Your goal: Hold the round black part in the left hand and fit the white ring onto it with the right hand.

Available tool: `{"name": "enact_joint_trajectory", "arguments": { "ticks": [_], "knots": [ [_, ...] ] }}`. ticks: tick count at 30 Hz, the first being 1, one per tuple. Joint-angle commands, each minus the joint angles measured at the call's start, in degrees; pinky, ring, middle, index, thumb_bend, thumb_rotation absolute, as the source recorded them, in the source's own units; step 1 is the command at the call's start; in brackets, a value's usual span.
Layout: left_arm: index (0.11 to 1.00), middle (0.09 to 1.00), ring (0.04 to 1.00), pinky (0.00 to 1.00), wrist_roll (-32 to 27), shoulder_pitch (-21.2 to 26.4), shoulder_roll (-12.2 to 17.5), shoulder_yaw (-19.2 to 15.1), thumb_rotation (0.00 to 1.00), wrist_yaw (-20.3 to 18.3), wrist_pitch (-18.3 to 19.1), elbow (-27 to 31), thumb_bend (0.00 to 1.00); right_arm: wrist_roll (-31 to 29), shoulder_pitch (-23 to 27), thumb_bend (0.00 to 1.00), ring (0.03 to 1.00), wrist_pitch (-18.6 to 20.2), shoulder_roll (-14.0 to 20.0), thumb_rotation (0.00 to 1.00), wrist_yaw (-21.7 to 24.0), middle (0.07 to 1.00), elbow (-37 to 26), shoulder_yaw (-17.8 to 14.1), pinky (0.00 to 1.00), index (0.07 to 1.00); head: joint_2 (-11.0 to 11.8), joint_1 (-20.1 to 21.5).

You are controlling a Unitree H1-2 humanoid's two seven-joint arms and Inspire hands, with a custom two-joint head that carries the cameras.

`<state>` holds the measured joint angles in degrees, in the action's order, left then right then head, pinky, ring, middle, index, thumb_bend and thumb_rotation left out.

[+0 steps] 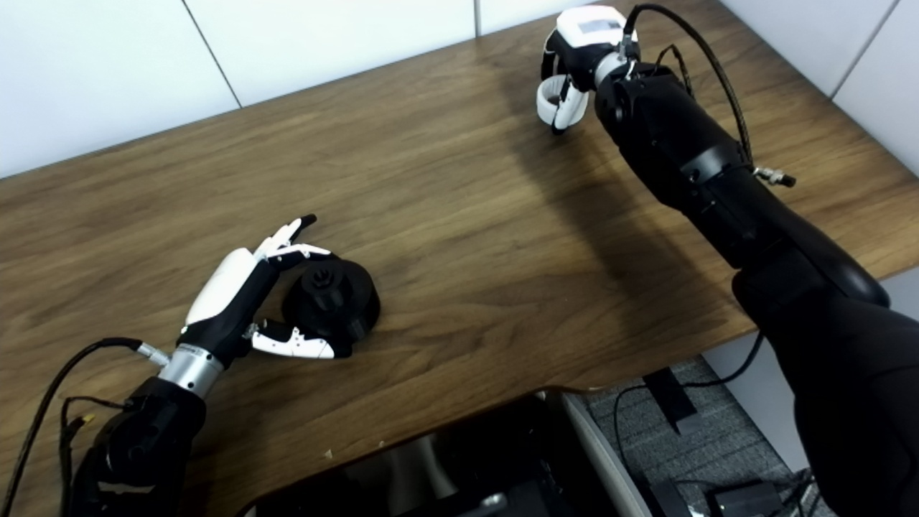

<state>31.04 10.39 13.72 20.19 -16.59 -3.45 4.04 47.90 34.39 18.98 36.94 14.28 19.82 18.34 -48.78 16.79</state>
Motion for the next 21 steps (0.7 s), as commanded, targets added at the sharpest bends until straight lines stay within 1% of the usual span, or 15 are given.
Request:
{"name": "enact_joint_trajectory", "arguments": {
  "ticks": [1, 3, 4, 6, 8, 9, 10, 11, 12, 13, 14, 16, 19, 20, 21],
  "knots": [
    [0.634, 1.000, 1.000, 1.00, 0.0, 1.4, 0.5, -0.1, 0.33, -0.1, -0.2, 1.5, 1.00, -0.1, 1.0, 0.75, 0.635, -1.0, 1.0, 0.09, -0.9, 0.584, -1.2, -0.6, 0.98, 0.619, -0.1, -0.1],
    [0.634, 1.000, 1.000, 1.00, 0.0, 1.4, 0.5, -0.1, 0.33, -0.2, 0.0, 1.6, 1.00, -0.1, 0.9, 0.75, 0.630, -1.1, 1.0, 0.08, -1.1, 0.583, -1.3, -0.7, 0.99, 0.619, -0.2, -0.1],
    [0.634, 1.000, 1.000, 1.00, 0.0, 1.3, 0.4, -0.1, 0.33, -0.1, -0.1, 1.6, 1.00, -0.3, 0.8, 0.75, 0.621, -1.3, 1.1, 0.07, -1.4, 0.581, -1.3, -0.8, 0.97, 0.616, -0.2, -0.1],
    [0.634, 1.000, 1.000, 1.00, 0.1, 1.3, 0.4, -0.1, 0.34, 0.0, -0.2, 1.5, 1.00, -0.6, 0.7, 0.75, 0.607, -1.6, 1.1, 0.06, -1.6, 0.577, -1.3, -1.1, 0.91, 0.617, -0.3, -0.2],
    [0.635, 1.000, 1.000, 1.00, 0.0, 1.2, 0.5, -0.1, 0.34, -0.1, -0.2, 1.4, 1.00, -0.7, 0.6, 0.75, 0.590, -2.2, 1.1, 0.06, -2.4, 0.580, -1.3, -1.3, 0.77, 0.613, -0.3, -0.2],
    [0.635, 1.000, 1.000, 1.00, -0.1, 1.2, 0.5, -0.1, 0.34, -0.2, -0.3, 1.3, 1.00, -0.7, 0.6, 0.75, 0.585, -2.4, 1.1, 0.06, -2.6, 0.581, -1.3, -1.4, 0.74, 0.610, -0.3, -0.2],
    [0.635, 1.000, 1.000, 1.00, 0.0, 1.3, 0.5, -0.1, 0.34, -0.1, -0.4, 1.2, 1.00, -0.5, 0.6, 0.70, 0.591, -2.5, 1.2, 0.07, -2.9, 0.580, -1.3, -1.5, 0.78, 0.587, -0.3, -0.1],
    [0.635, 1.000, 1.000, 1.00, 0.0, 1.3, 0.5, -0.1, 0.34, -0.1, -0.4, 1.2, 1.00, -0.3, 0.7, 0.61, 0.604, -2.5, 1.2, 0.10, -2.9, 0.578, -1.5, -1.5, 0.89, 0.542, -0.3, -0.1],
    [0.635, 1.000, 1.000, 1.00, 0.0, 1.3, 0.5, -0.1, 0.34, 0.0, -0.4, 1.1, 1.00, -0.2, 0.7, 0.56, 0.610, -2.5, 1.2, 0.04, -3.0, 0.519, -1.5, -1.6, 0.95, 0.523, -0.3, -0.1],
    [0.635, 1.000, 1.000, 1.00, 0.0, 1.3, 0.5, -0.1, 0.34, -0.1, -0.3, 1.2, 1.00, -0.1, 0.7, 0.55, 0.611, -2.5, 1.3, 0.02, -2.8, 0.498, -1.8, -1.6, 0.97, 0.517, -0.3, -0.1],
    [0.635, 1.000, 1.000, 1.00, -0.1, 1.3, 0.4, -0.1, 0.34, -0.1, -0.2, 1.2, 1.00, -0.1, 0.8, 0.54, 0.609, -2.4, 1.4, 0.01, -2.7, 0.487, -2.1, -1.7, 0.97, 0.515, -0.4, -0.1],
    [0.634, 1.000, 1.000, 1.00, -0.2, 1.2, 0.4, -0.1, 0.34, -0.1, -0.3, 1.2, 1.00, -0.2, 0.8, 0.53, 0.600, -2.5, 1.5, 0.01, -2.7, 0.473, -2.4, -1.9, 0.87, 0.518, -0.4, -0.1],
    [0.634, 1.000, 1.000, 1.00, -0.1, 1.2, 0.3, -0.1, 0.33, 0.1, -0.4, 1.0, 1.00, -0.4, 0.8, 0.53, 0.598, -2.9, 1.7, 0.00, -2.8, 0.468, -2.9, -2.3, 0.87, 0.521, -0.4, -0.1],
    [0.633, 1.000, 1.000, 1.00, 0.1, 1.2, 0.3, 0.0, 0.33, 0.1, -0.3, 1.1, 1.00, -0.5, 0.8, 0.53, 0.603, -2.9, 1.8, 0.00, -2.7, 0.467, -3.1, -2.4, 0.88, 0.521, -0.4, -0.1],
    [0.634, 1.000, 1.000, 1.00, 0.2, 1.2, 0.3, 0.0, 0.34, 0.1, -0.3, 1.1, 1.00, -0.6, 0.9, 0.53, 0.604, -2.9, 1.8, 0.00, -2.7, 0.466, -3.1, -2.5, 0.87, 0.522, -0.4, -0.2]
  ]
}}
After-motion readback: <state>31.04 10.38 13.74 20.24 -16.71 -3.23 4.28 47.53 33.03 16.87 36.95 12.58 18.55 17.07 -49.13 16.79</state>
